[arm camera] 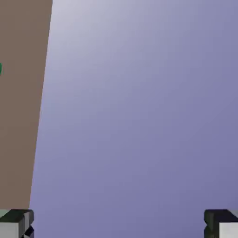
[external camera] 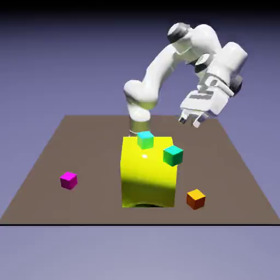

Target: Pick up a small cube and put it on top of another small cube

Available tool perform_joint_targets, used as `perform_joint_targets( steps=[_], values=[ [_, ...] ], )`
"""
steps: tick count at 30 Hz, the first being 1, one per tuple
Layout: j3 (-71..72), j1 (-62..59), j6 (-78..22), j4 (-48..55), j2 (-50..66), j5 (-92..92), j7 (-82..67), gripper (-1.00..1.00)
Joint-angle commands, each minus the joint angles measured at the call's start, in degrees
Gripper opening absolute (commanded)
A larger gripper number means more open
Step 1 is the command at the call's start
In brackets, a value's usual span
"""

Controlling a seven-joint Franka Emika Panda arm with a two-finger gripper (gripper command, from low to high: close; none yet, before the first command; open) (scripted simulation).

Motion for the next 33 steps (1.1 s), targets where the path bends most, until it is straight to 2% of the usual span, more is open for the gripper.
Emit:
perform_joint_targets(
  steps=[1,33],
  values=[
    [2.08,-1.79,-1.30,1.13,-0.32,0.10,-2.31,0.00],
    [68.53,-58.99,-42.72,37.25,-10.62,3.40,-76.09,0.00]
  ],
)
